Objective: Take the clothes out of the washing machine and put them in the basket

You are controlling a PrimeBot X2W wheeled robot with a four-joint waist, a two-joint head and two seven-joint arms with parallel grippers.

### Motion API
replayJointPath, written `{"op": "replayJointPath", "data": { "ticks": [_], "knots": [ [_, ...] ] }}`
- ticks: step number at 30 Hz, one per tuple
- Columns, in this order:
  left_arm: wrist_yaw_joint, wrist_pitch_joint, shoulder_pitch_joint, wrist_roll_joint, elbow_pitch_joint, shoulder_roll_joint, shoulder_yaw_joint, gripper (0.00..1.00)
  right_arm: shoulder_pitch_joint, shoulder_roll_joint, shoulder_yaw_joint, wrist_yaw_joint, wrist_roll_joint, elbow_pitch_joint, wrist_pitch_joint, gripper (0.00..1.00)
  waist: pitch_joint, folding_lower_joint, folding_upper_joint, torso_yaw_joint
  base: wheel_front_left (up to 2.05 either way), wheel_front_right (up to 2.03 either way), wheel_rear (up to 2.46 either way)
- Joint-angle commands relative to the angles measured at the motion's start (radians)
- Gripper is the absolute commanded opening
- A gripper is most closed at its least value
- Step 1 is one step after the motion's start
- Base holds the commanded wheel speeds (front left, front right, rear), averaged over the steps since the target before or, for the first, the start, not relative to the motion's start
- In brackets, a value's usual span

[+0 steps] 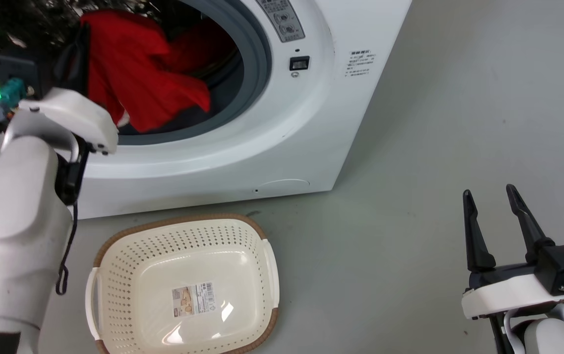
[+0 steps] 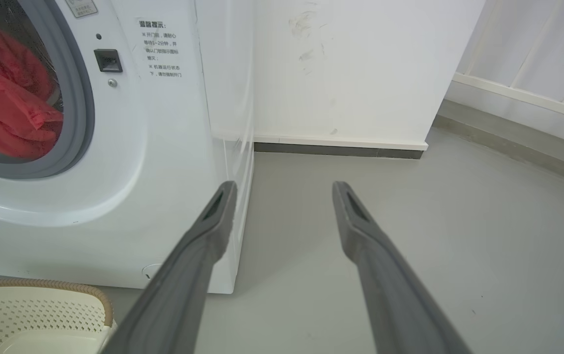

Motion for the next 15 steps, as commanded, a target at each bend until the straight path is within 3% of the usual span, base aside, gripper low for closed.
{"op": "replayJointPath", "data": {
  "ticks": [1,15],
  "knots": [
    [0.006,-0.005,0.025,0.004,-0.02,-0.002,0.005,0.0,0.006,-0.001,-0.001,-0.001,-0.007,-0.001,-0.002,1.0,-0.02,0.0002,-0.0001,0.014,0.0,0.0,0.0],
    [0.021,-0.004,0.323,0.046,-0.397,-0.013,0.058,0.0,0.054,-0.001,-0.019,-0.001,-0.01,0.014,-0.002,1.0,-0.098,0.0002,-0.0001,0.071,0.0,0.0,0.0]
  ]
}}
